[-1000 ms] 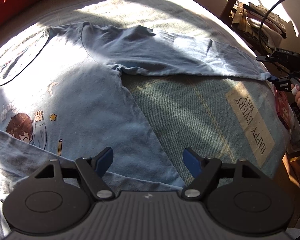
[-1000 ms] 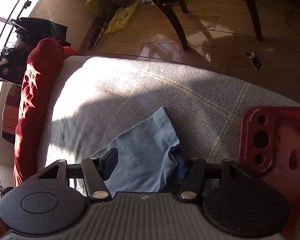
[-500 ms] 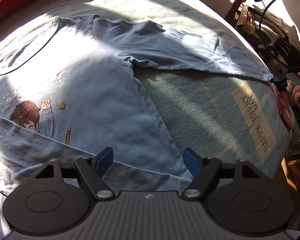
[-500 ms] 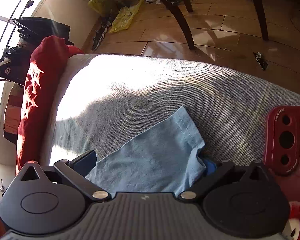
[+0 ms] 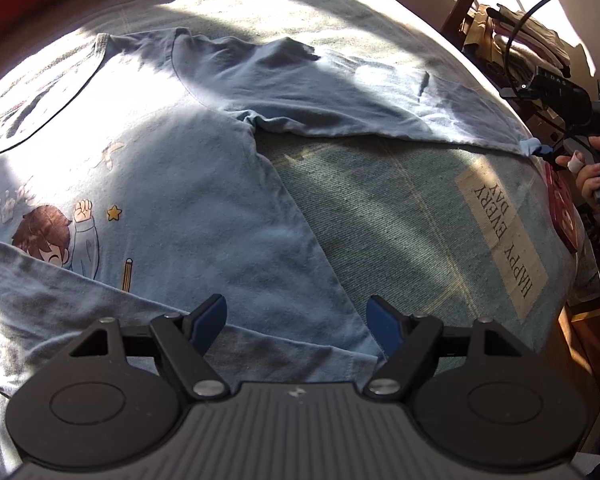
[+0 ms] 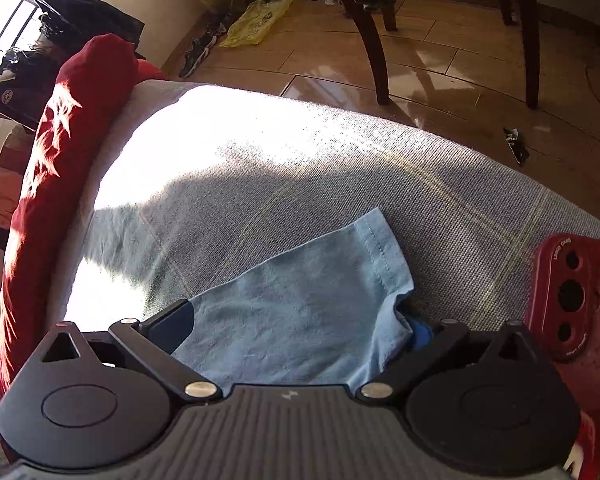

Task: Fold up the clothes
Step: 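Lower the right gripper onto the sleeve edge and close on it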

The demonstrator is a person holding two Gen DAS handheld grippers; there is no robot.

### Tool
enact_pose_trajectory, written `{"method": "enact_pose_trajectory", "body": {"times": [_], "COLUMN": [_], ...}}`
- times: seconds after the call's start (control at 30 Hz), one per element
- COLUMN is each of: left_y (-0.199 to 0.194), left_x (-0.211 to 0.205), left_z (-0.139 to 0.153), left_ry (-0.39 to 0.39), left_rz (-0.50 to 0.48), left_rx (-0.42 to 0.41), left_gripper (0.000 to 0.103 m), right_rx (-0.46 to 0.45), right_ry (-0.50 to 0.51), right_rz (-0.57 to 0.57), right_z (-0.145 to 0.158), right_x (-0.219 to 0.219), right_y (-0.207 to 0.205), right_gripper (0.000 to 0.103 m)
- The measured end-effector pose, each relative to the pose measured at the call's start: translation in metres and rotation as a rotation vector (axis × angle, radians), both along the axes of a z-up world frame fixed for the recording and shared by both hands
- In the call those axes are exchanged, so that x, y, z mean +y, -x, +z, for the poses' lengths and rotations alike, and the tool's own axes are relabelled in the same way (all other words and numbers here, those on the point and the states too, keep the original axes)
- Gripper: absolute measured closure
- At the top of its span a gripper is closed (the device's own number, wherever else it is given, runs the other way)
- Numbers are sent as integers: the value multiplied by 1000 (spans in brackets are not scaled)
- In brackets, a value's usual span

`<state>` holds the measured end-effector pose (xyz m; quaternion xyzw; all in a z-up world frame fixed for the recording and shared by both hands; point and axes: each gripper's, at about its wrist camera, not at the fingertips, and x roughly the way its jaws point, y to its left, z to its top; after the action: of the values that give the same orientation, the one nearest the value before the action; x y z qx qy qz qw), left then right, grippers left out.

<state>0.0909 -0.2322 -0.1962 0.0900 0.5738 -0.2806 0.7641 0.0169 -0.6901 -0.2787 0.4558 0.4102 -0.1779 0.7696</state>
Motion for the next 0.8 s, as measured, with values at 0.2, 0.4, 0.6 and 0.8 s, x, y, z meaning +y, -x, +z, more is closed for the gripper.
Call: {"method": "enact_pose_trajectory", "body": {"times": [0.2, 0.4, 0.6, 0.8], "left_y": [-3, -1, -1, 0], "left_x": [0, 2, 5, 8], "left_z": [0, -2, -2, -1], "left_ry": [8, 14, 15, 16], "left_rz": [11, 20, 27, 33], "left_rx": [-3, 9, 8, 7], "left_gripper": [26, 26, 26, 26], "right_rx": [82, 102, 105, 84], "right_ry": [60, 103, 98, 2], "right_rz": [135, 134, 179, 77], "right_z": [2, 2, 7, 15], "right_x": [7, 15, 12, -18], "right_y": [-17, -20, -19, 7], "right_gripper": [0, 0, 5, 54]}}
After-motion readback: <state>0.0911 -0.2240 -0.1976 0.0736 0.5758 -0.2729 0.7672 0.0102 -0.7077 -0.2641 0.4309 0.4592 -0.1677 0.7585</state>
